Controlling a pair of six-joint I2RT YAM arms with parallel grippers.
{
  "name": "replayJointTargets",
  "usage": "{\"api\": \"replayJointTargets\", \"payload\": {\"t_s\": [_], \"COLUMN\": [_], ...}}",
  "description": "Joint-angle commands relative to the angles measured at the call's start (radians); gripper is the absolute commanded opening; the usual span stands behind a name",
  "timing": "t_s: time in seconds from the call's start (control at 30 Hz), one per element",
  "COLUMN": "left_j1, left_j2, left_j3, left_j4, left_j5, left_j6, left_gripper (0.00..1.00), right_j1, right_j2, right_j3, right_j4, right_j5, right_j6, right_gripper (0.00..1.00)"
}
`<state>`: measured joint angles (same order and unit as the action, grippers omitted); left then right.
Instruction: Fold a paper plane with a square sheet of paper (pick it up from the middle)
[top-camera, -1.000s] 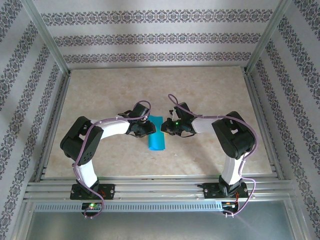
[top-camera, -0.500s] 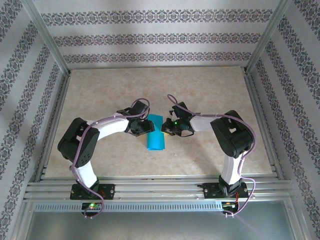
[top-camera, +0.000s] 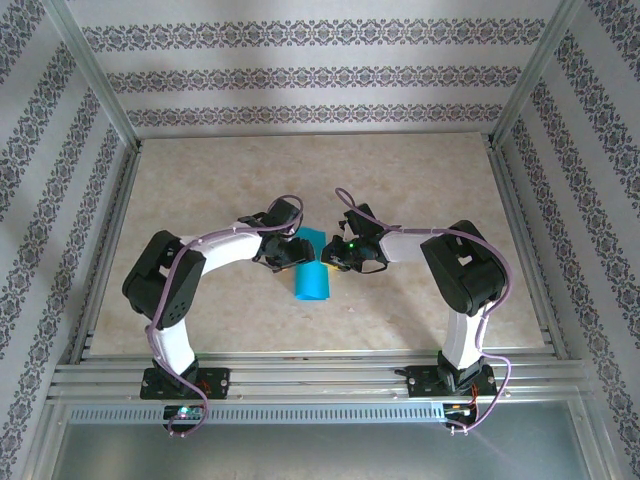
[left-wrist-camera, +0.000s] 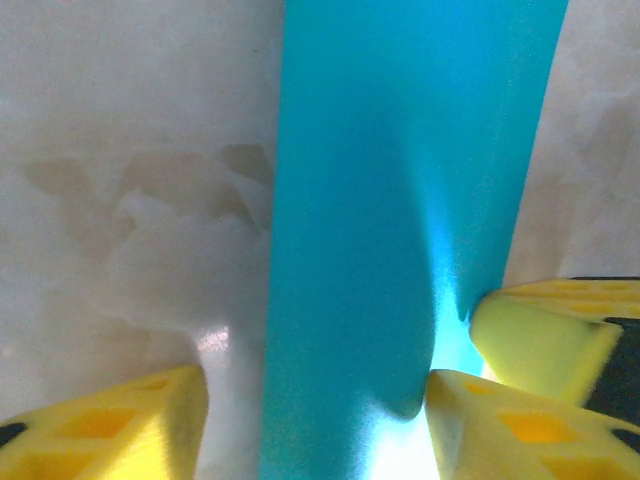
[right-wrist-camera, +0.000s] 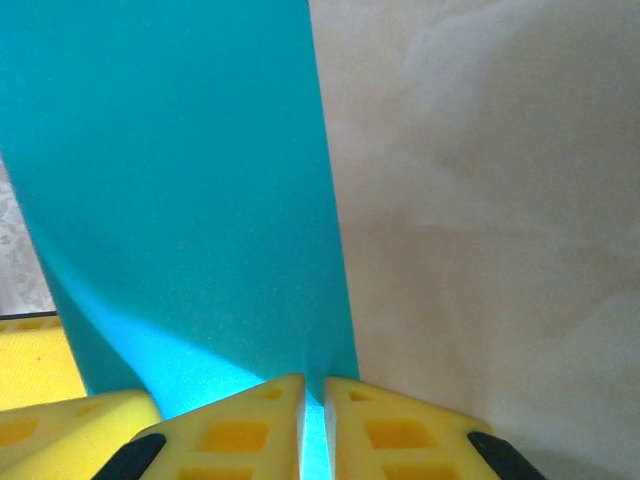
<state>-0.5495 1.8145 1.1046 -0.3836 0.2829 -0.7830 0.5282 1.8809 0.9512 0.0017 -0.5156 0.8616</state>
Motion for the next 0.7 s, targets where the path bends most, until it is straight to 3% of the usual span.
{"api": "replayJointTargets", "payload": {"t_s": [0.0, 0.37, 0.67], "left_j1": [0.003, 0.004, 0.004], "left_j2": [0.016, 0.039, 0.036], "left_j3": [0.031, 0.012, 0.009], "left_j4": [-0.090, -0.086, -0.111], "left_j5": [-0.034, -0.062, -0.133], "left_j6": [0.062, 0.101, 0.034], "left_gripper": [0.47, 0.34, 0.33], "right_j1": [0.002, -0.117, -0.130], "right_j2": [0.020, -0.191, -0.200], "right_j3": [-0.012, -0.089, -0.108], "right_j4": [-0.027, 0.012, 0.019], "right_j5": [0.012, 0.005, 0.021], "right_j6": [0.013, -0.008, -0.005], "right_gripper": [0.20, 0.35, 0.37]}}
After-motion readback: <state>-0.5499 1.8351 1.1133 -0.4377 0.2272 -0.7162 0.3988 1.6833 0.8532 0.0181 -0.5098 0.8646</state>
